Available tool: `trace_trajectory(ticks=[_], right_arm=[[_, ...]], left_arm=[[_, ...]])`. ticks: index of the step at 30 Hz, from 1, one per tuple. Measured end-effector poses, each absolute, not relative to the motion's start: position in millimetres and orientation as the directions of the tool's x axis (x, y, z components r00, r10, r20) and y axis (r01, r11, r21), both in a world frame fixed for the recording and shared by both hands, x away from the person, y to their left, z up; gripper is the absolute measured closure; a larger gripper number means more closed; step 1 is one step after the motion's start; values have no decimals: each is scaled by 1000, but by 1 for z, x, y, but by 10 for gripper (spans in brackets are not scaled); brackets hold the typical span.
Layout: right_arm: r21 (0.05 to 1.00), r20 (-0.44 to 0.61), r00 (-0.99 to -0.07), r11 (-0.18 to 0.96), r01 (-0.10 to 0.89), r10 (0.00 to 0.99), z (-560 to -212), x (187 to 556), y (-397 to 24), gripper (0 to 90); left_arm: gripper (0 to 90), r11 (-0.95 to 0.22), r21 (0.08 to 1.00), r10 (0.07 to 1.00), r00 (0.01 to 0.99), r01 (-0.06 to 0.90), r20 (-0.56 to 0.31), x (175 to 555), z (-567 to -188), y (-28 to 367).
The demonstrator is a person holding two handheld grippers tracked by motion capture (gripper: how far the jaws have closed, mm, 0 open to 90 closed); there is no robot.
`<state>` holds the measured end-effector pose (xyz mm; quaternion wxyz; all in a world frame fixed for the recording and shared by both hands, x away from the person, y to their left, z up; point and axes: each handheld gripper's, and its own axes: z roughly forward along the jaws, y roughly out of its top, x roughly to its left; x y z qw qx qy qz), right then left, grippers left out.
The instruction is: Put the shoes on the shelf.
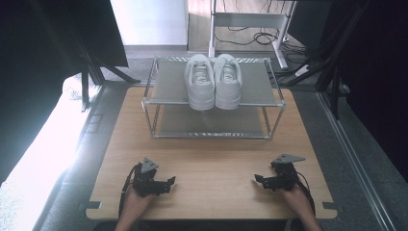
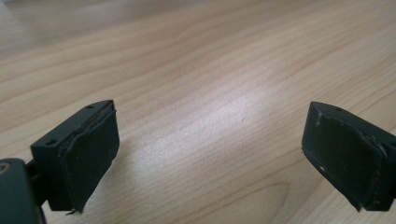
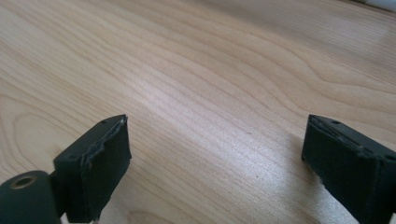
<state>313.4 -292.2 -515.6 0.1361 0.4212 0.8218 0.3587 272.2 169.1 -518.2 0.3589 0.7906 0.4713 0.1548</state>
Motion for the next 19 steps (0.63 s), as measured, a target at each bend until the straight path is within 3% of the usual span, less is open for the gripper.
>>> trace_trajectory(ticks=[5,19], right_arm=[[693,3,-626,449,564,780,-520,311,-284,0],[698,3,-624,445,560,781,-521,311,-283,0]], left_arm=[[33,-328,690,855,513,645,-73,273,-521,165],[31,-361,668,860,509,651,-31,273,-522,160]])
